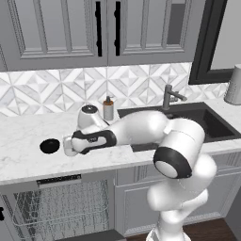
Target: Pick up the cup and bowl from the counter, place them in the dishwasher, and close the dishwasher door.
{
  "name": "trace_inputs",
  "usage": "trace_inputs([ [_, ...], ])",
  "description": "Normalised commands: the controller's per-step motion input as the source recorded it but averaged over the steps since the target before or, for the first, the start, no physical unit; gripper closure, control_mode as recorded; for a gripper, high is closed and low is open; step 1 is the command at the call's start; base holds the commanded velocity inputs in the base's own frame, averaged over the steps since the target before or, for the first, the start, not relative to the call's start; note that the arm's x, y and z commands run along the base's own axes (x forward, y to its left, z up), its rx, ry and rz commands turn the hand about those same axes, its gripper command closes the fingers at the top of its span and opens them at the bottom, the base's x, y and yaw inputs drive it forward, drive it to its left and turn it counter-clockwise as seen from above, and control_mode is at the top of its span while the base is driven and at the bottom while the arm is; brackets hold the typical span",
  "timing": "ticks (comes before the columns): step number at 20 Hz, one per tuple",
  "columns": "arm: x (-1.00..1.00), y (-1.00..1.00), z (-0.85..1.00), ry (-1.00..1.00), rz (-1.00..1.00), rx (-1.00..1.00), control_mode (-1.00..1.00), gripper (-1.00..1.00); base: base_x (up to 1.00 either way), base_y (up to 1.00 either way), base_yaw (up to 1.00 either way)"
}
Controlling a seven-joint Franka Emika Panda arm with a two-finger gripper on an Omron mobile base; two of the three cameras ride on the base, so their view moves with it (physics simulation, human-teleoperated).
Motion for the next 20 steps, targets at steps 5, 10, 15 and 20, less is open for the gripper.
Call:
trace_inputs([
  [5, 0.35, 0.16, -0.06, 0.01, 0.00, 0.00, -1.00, -1.00, 0.00, 0.00, 0.00],
  [10, 0.42, 0.01, 0.00, 0.11, 0.00, 0.00, -1.00, -1.00, 0.00, 0.00, 0.00],
  [15, 0.24, 0.02, 0.00, 0.01, 0.00, 0.00, -1.00, -1.00, 0.00, 0.00, 0.00],
  [20, 0.37, 0.06, -0.01, 0.01, -0.02, 0.00, -1.00, -1.00, 0.00, 0.00, 0.00],
])
